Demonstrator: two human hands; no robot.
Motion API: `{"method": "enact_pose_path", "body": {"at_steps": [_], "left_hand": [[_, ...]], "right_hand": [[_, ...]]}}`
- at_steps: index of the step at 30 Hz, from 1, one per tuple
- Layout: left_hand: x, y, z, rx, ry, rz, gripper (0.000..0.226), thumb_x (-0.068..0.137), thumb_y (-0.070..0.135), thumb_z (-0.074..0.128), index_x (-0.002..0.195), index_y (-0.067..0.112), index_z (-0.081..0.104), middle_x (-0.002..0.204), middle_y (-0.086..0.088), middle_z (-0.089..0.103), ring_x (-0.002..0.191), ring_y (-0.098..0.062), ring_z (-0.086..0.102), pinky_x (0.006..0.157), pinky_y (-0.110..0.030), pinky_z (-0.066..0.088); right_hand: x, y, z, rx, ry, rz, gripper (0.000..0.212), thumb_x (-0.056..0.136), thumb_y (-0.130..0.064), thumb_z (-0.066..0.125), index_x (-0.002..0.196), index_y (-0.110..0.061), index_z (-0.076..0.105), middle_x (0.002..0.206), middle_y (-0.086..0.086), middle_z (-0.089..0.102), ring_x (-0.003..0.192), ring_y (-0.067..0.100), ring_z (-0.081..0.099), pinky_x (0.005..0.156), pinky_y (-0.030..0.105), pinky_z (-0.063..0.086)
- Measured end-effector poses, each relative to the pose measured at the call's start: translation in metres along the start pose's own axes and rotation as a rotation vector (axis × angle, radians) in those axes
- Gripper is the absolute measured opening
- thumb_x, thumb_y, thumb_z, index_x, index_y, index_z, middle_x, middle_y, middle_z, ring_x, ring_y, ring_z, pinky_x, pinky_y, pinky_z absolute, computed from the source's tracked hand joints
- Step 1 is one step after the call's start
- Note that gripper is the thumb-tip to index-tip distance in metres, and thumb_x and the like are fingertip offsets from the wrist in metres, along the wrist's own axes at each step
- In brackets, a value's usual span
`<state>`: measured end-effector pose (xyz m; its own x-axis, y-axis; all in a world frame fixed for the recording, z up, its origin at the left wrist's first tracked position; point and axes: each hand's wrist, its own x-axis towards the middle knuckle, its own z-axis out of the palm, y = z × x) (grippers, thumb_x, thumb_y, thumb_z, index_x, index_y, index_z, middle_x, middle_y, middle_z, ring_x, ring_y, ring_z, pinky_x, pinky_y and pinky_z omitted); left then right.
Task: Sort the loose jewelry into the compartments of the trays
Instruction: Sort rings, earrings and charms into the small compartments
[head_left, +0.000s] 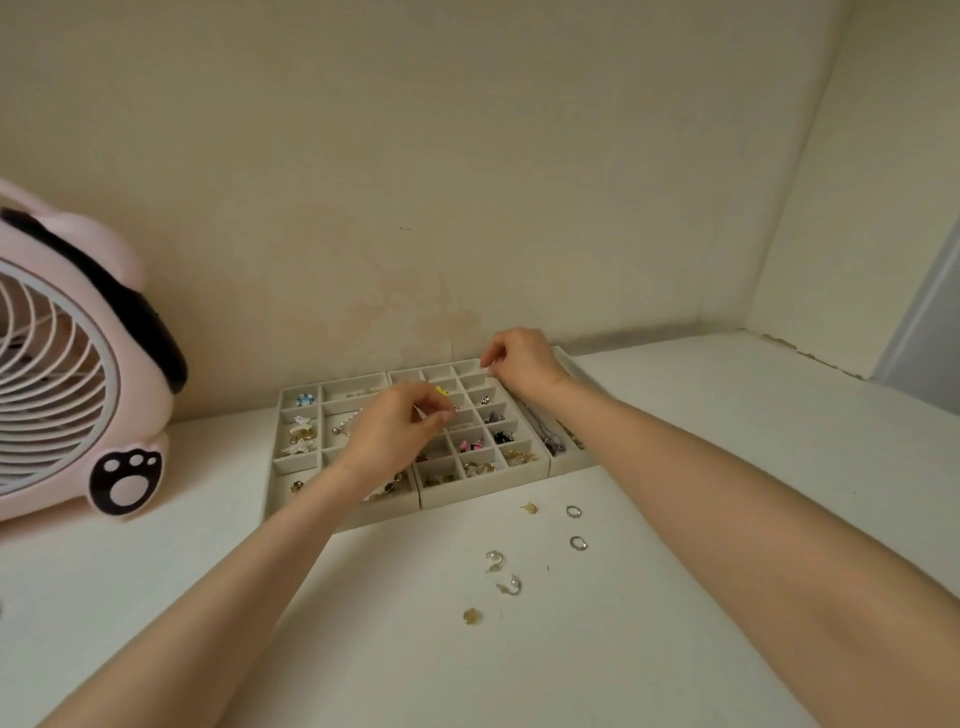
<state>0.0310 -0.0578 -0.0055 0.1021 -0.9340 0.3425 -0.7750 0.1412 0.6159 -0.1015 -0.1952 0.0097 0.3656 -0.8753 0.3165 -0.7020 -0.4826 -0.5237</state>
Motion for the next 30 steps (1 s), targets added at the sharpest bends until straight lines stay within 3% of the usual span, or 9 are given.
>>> {"method": "enact_pose_path", "body": {"at_steps": [9, 12, 16, 19, 25, 30], "left_hand": [[0.001, -0.001, -0.002, -0.016, -0.001, 0.020, 0.011, 0.092, 0.018, 0.055, 0.099, 0.018, 0.064, 0.089, 0.003, 0.063, 0.072, -0.007, 0.053, 0.058, -0.015, 0.038], [0.001, 0.000, -0.001, -0.016, -0.002, 0.027, 0.009, 0.092, 0.018, 0.056, 0.097, 0.018, 0.063, 0.088, 0.003, 0.063, 0.072, -0.011, 0.054, 0.060, -0.018, 0.040], [-0.003, 0.007, 0.002, -0.052, 0.004, 0.022, 0.010, 0.088, 0.016, 0.060, 0.097, 0.016, 0.058, 0.082, 0.006, 0.059, 0.072, -0.013, 0.052, 0.066, -0.027, 0.042], [-0.008, 0.016, 0.008, -0.026, -0.022, 0.045, 0.013, 0.086, 0.016, 0.062, 0.094, 0.018, 0.053, 0.080, 0.010, 0.058, 0.070, -0.008, 0.051, 0.063, -0.024, 0.039], [-0.016, 0.032, 0.018, 0.101, -0.067, 0.158, 0.012, 0.084, 0.018, 0.064, 0.090, 0.017, 0.053, 0.090, 0.006, 0.058, 0.080, -0.015, 0.052, 0.068, -0.030, 0.042], [-0.029, 0.039, 0.013, 0.156, -0.088, 0.195, 0.013, 0.083, 0.019, 0.064, 0.088, 0.017, 0.052, 0.085, 0.007, 0.054, 0.076, -0.013, 0.048, 0.066, -0.028, 0.040]], "right_hand": [[0.014, 0.000, 0.007, -0.059, -0.053, 0.011, 0.022, 0.084, 0.002, 0.059, 0.094, -0.012, 0.073, 0.107, 0.007, 0.069, 0.102, 0.022, 0.062, 0.092, 0.031, 0.048], [-0.006, -0.003, -0.006, -0.006, -0.034, -0.012, 0.018, 0.084, -0.002, 0.061, 0.091, -0.013, 0.073, 0.102, 0.004, 0.070, 0.098, 0.018, 0.062, 0.087, 0.026, 0.046], [-0.046, -0.010, -0.021, 0.076, -0.057, -0.019, 0.012, 0.083, -0.012, 0.067, 0.091, -0.018, 0.072, 0.094, 0.001, 0.069, 0.089, 0.015, 0.062, 0.084, 0.033, 0.051], [-0.080, -0.013, -0.028, 0.088, -0.107, -0.019, 0.008, 0.080, -0.018, 0.071, 0.084, -0.024, 0.069, 0.082, -0.007, 0.063, 0.079, 0.013, 0.058, 0.079, 0.033, 0.050], [-0.130, -0.009, -0.041, -0.018, -0.257, -0.004, 0.016, 0.074, -0.023, 0.078, 0.076, -0.029, 0.064, 0.070, -0.016, 0.054, 0.074, 0.009, 0.054, 0.073, 0.030, 0.047], [-0.149, -0.007, -0.042, -0.229, -0.265, -0.032, 0.020, 0.076, -0.030, 0.075, 0.095, -0.026, 0.070, 0.087, -0.011, 0.059, 0.088, 0.011, 0.056, 0.071, 0.023, 0.037]]}}
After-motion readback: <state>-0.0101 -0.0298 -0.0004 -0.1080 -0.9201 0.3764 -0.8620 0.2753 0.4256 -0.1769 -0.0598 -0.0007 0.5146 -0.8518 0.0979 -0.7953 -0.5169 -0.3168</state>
